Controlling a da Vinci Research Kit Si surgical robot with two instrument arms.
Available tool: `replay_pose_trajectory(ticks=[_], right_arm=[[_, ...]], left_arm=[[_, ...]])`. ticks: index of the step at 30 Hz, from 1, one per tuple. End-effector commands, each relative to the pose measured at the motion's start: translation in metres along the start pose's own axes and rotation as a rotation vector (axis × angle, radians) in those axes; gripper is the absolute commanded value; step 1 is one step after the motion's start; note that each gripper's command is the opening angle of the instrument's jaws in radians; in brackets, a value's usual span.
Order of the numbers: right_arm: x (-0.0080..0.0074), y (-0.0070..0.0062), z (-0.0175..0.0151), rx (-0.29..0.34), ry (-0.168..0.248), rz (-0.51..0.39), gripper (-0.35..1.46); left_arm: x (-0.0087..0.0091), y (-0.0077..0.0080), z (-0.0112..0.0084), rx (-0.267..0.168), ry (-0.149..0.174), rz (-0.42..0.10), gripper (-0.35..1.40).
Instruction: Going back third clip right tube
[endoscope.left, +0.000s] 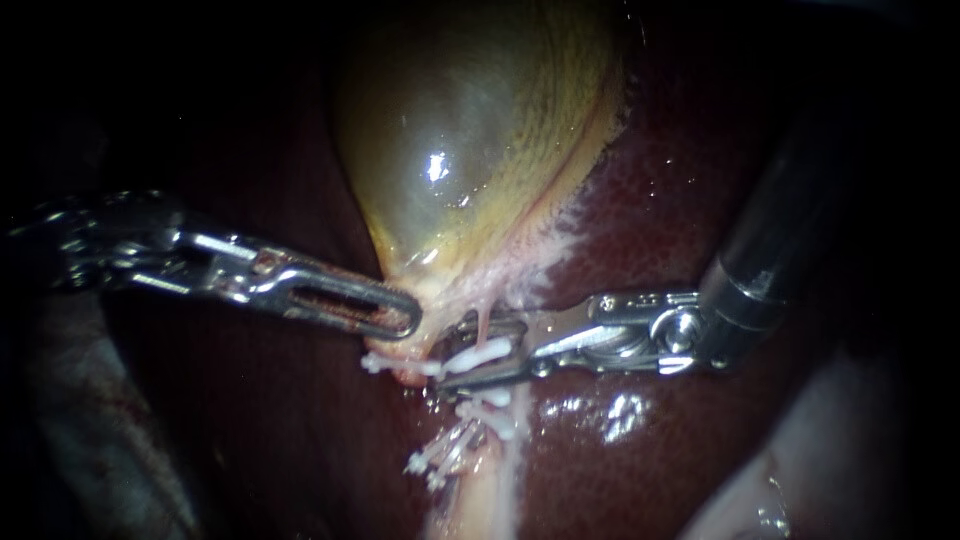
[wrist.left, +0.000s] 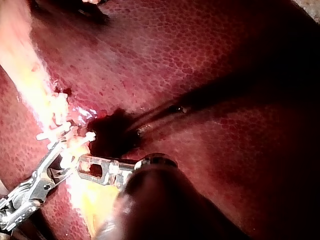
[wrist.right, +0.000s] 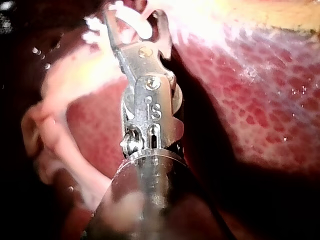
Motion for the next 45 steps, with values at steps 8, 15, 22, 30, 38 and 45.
replay_pose_trajectory(ticks=[8, 15, 22, 30, 38, 45], right_arm=[[0.0003, -0.0001, -0.0008, 0.004, 0.004, -0.019, 0.49], [0.0007, -0.0007, -0.0008, 0.01, 0.051, -0.028, 0.51], [0.0008, -0.002, -0.0003, 0.046, 0.05, -0.038, 0.51], [0.0005, -0.0022, -0.0001, 0.064, 0.048, -0.047, 0.5], [0.0002, -0.0011, -0.0002, 0.064, 0.047, -0.048, 0.41], [0.0002, -0.001, -0.0005, 0.064, 0.05, -0.049, 0.44]], left_arm=[[0.0, 0.0, 0.0, 0.0, 0.0, 0.001, -0.35], [0.0, 0.0, 0.0, 0.0, 0.0, 0.001, -0.35], [0.0, 0.0, 0.0, 0.0, 0.0, 0.001, -0.35], [0.0, 0.0, 0.0, 0.0, 0.0, 0.001, -0.35], [0.0, 0.0, 0.0001, 0.0, 0.0, 0.001, -0.35], [0.0, 0.0, 0.0001, 0.0, 0.0, 0.001, -0.35]])
